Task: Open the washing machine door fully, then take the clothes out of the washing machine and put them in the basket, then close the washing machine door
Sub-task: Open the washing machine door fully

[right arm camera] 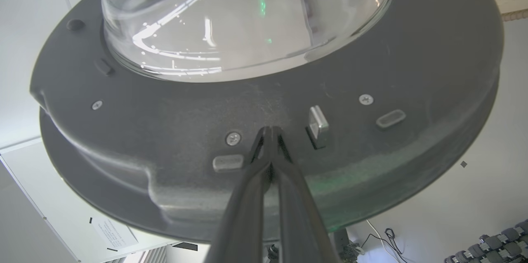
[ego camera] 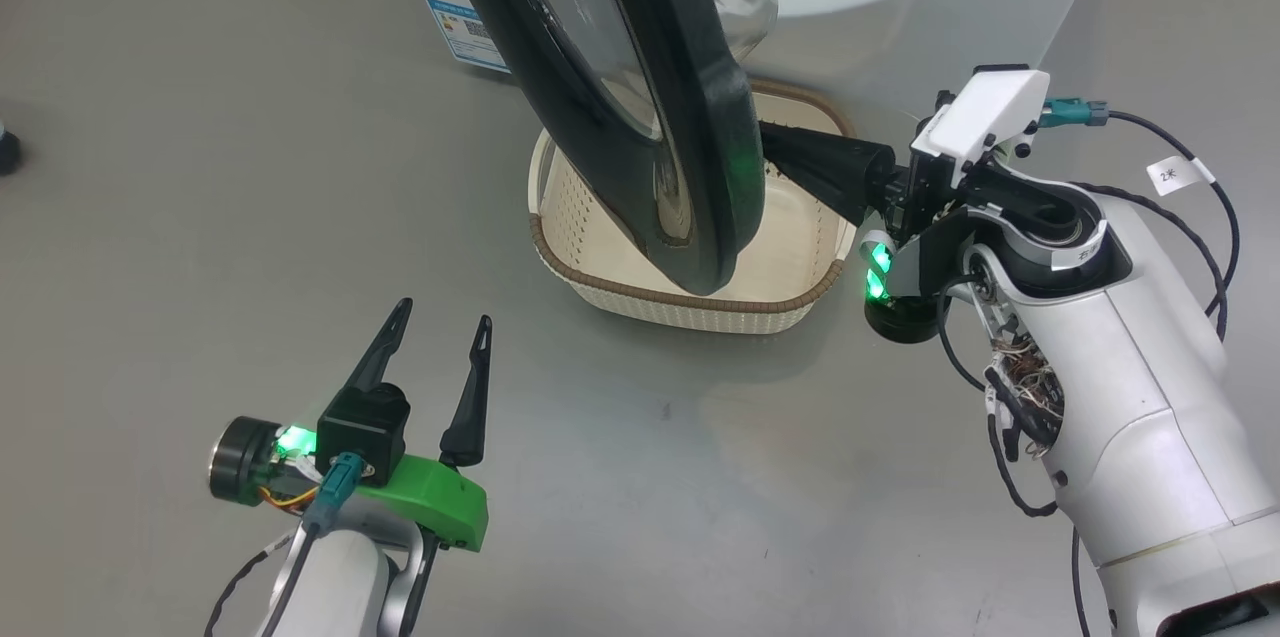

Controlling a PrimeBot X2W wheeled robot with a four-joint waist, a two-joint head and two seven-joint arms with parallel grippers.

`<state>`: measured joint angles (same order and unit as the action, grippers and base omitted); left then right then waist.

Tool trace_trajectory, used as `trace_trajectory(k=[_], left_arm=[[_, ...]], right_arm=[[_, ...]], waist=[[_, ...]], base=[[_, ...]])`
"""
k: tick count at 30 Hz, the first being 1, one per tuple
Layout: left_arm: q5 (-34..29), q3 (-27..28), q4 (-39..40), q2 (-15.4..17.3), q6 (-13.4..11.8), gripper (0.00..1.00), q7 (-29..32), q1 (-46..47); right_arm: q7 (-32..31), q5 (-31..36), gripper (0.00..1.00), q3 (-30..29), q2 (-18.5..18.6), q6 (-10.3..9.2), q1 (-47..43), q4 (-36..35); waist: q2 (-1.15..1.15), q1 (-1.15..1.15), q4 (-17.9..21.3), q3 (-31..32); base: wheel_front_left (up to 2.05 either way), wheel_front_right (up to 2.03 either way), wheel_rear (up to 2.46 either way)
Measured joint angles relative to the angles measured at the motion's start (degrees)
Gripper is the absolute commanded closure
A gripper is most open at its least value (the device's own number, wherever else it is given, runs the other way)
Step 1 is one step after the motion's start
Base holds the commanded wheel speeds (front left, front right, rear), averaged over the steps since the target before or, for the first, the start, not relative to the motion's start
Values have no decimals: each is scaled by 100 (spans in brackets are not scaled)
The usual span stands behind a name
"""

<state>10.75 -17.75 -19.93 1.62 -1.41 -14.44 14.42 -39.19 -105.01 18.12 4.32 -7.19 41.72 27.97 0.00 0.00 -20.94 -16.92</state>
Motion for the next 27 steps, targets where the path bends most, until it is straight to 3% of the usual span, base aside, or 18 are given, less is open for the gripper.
trace_trajectory(k=[17,27], left_arm=[[1,-42,19,0,0,0,0,-60],[9,-60,35,0,-10,0,0,-63]], right_arm=[[436,-657,100,1361,9,-3,-231,-544],[699,-965,100,1817,14,-4,-233,-773]], waist=[[0,0,-125,25],[0,0,-209,4]], base=[[0,0,0],[0,0,0]])
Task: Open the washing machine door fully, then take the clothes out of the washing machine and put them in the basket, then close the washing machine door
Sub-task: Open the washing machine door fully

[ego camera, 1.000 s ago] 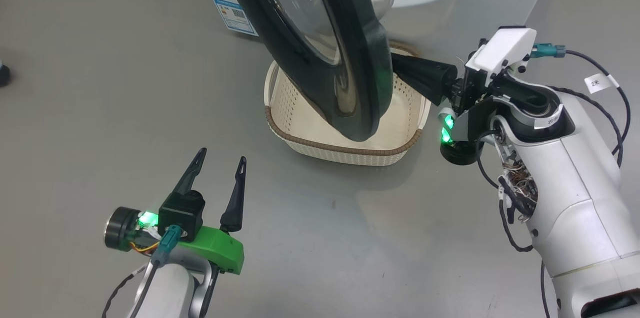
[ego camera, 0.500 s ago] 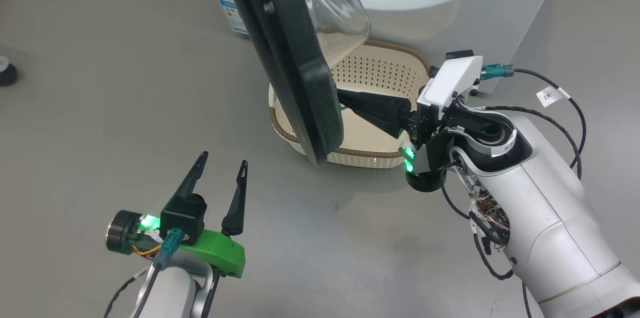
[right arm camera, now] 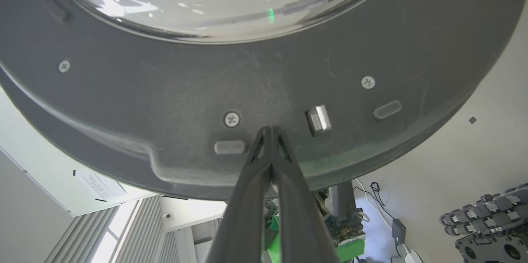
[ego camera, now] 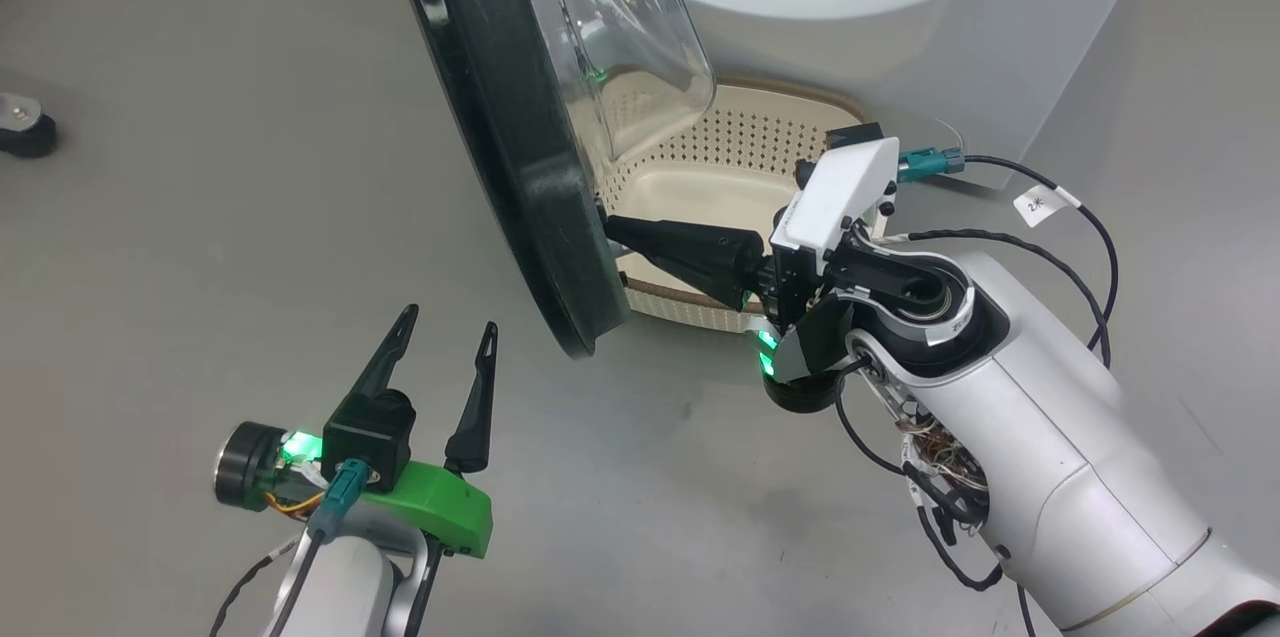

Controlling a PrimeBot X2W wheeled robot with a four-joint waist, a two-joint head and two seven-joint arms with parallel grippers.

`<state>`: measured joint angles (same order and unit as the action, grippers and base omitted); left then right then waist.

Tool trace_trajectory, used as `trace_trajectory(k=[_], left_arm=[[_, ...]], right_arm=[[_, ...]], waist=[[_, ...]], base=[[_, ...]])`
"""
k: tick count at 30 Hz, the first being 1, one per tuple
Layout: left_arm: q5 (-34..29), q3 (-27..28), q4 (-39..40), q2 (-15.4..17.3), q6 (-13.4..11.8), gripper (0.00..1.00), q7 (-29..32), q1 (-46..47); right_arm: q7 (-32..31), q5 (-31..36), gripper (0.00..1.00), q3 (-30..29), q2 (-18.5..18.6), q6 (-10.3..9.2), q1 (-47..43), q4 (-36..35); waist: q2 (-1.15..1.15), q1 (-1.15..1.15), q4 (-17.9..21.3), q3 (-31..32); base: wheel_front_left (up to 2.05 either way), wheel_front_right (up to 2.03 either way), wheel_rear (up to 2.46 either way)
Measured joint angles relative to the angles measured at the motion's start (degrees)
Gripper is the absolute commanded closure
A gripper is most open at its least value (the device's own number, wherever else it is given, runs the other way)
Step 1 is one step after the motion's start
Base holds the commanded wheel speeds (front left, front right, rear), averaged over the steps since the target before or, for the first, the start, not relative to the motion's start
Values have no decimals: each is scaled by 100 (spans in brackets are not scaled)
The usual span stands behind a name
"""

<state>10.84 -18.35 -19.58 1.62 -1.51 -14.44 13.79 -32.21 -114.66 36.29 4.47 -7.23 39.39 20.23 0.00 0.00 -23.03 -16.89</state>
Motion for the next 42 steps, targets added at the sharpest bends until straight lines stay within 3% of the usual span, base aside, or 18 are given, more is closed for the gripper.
trace_trajectory(k=[11,14,26,29,39,42], left_arm=[[0,120,1,0,-63,0,0,-6],[-10,182,-5,3,-74,0,0,-19],[-60,532,-26,151,-130,0,0,-257],[-92,621,-33,214,-158,0,0,-376],[-97,918,30,331,-225,0,0,-687],[-101,972,82,336,-231,0,0,-772]], right_arm=[[382,-118,100,194,-8,0,2,-44],[521,226,100,267,-20,31,5,35],[1545,2250,100,716,842,1033,-4,25],[1907,2824,100,881,1034,1193,-80,-56],[3497,4640,100,1106,1710,1207,-510,-212],[3935,5052,100,1127,1852,1043,-643,-248]], waist=[[0,0,-4,12],[0,0,47,78],[0,0,431,498],[0,0,570,621],[0,0,1078,1031],[0,0,1239,1133]], base=[[0,0,0],[0,0,0],[0,0,0],[0,0,0],[0,0,0],[0,0,0]])
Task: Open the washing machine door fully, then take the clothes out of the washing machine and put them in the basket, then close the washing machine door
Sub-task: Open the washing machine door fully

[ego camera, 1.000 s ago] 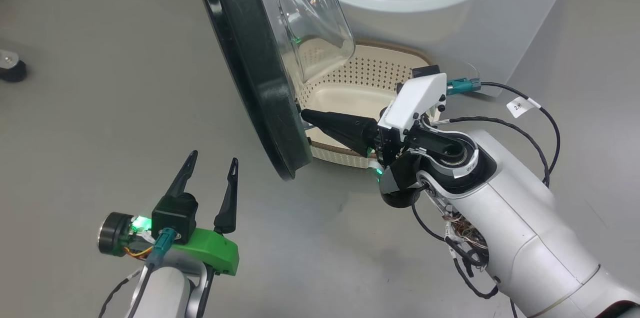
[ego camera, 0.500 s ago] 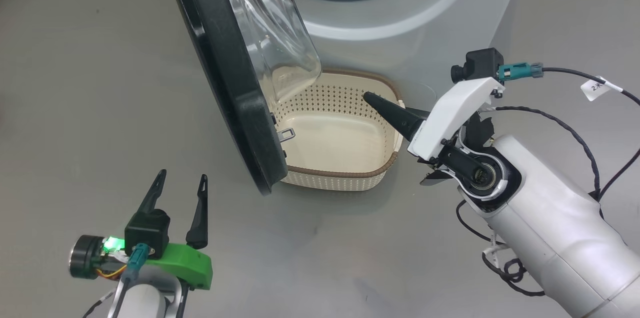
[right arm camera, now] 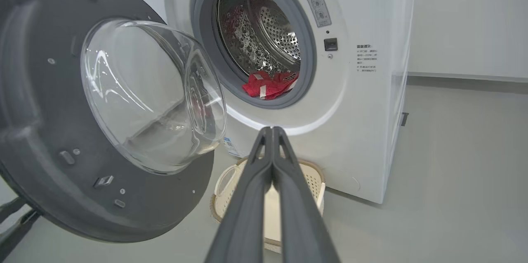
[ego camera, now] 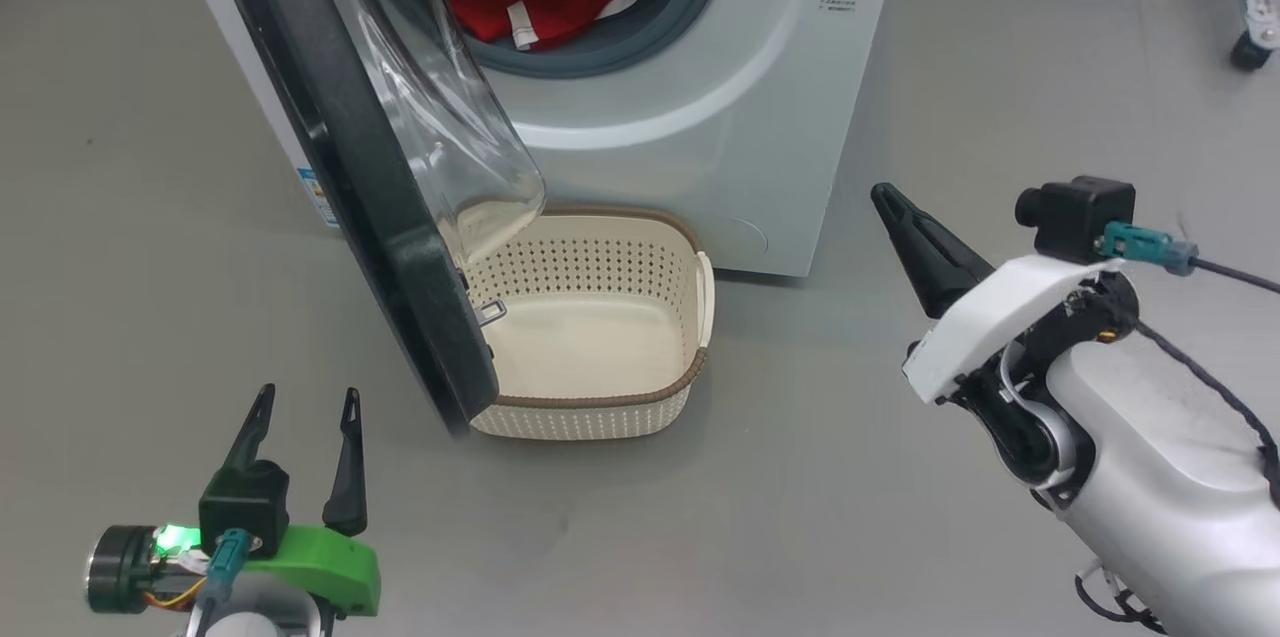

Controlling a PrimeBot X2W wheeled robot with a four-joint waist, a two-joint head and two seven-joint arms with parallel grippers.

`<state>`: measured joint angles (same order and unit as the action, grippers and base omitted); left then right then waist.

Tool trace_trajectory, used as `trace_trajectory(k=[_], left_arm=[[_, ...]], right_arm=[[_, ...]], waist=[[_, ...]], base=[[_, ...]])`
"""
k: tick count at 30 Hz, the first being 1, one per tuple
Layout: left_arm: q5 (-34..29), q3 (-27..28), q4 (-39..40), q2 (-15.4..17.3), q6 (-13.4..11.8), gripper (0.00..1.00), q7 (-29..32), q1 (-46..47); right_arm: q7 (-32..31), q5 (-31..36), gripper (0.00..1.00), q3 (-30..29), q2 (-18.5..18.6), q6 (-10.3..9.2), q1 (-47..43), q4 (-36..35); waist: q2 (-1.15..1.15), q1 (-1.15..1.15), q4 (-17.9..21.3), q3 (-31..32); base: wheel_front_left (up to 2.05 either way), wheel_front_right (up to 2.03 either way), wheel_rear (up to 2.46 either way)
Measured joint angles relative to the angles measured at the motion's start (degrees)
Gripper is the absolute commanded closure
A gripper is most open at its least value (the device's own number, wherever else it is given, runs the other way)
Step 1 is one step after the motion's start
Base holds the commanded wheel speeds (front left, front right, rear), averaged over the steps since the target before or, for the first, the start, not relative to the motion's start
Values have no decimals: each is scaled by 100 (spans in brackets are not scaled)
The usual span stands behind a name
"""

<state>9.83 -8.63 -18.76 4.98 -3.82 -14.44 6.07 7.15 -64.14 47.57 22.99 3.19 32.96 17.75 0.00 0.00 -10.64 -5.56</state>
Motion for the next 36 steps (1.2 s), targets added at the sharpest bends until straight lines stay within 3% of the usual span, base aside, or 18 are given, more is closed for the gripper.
trace_trajectory(k=[6,10,18,19,20,21,28,36], left_arm=[[-32,71,79,19,-2,0,0,-112],[-42,90,133,18,-1,0,0,-148],[-43,145,241,16,-1,0,0,-200],[-43,160,245,16,-1,0,0,-200],[-43,180,250,18,-1,0,0,-201],[-43,198,255,18,-1,0,0,-202],[-43,300,289,16,-1,0,0,-286],[-44,333,315,15,-1,0,0,-305]], right_arm=[[615,735,100,127,361,-531,-301,38],[738,801,100,10,410,-866,-623,36],[737,894,100,-382,401,-994,-1271,-30],[737,948,80,-420,400,-998,-1339,-40],[737,1014,23,-470,394,-999,-1401,-52],[736,1063,0,-541,383,-999,-1466,-76],[735,1712,0,-1310,167,-1039,-1807,-488],[735,2199,0,-1744,-65,-1040,-2210,-709]], waist=[[0,0,305,153],[0,0,457,231],[0,0,623,244],[0,0,631,240],[0,0,639,236],[0,0,647,233],[0,0,694,198],[0,0,716,162]], base=[[0,0,0],[0,0,0],[0,0,0],[0,0,0],[0,0,0],[0,0,0],[0,0,0],[0,0,0]])
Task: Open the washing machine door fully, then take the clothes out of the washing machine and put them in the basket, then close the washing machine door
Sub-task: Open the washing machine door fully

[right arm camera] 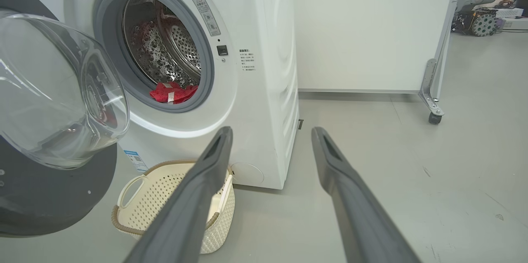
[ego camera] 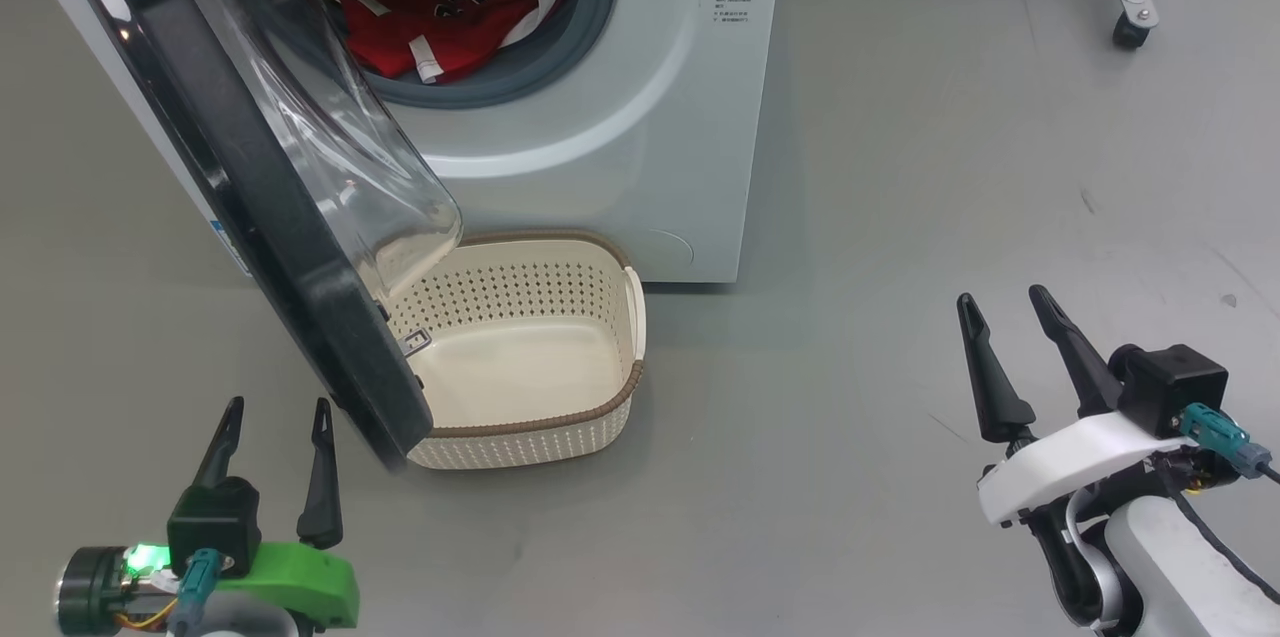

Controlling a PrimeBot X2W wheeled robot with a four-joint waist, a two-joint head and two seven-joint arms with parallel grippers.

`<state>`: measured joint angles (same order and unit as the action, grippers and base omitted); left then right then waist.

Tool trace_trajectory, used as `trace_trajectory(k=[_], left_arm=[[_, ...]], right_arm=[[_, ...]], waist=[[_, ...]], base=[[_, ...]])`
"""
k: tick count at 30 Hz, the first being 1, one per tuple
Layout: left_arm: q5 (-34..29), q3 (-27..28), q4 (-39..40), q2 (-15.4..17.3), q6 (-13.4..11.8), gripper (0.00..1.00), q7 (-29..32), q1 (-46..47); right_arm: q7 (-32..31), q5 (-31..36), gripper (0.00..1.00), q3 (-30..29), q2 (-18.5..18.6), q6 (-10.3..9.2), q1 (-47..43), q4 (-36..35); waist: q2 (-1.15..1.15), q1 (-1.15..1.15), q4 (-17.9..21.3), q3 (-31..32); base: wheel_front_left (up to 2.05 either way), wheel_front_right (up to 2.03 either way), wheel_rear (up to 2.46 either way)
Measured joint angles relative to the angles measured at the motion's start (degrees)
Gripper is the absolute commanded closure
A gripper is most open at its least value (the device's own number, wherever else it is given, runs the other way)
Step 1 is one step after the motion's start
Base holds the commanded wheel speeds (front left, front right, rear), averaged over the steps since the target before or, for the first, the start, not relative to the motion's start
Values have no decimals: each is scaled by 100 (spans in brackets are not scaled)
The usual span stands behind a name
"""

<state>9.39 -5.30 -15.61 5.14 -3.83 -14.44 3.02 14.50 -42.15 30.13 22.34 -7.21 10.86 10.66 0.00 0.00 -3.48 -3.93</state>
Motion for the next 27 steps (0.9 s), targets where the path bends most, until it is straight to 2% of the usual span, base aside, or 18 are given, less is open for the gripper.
trace_trajectory(k=[9,27], left_arm=[[-40,21,19,-8,10,0,0,-1],[-91,73,20,-52,65,0,0,-1]], right_arm=[[1,477,0,-419,-242,0,-426,-179],[1,1045,0,-771,-572,0,-891,-480]], waist=[[0,0,-5,-42],[0,0,-61,-74]], base=[[0,0,0],[0,0,0]])
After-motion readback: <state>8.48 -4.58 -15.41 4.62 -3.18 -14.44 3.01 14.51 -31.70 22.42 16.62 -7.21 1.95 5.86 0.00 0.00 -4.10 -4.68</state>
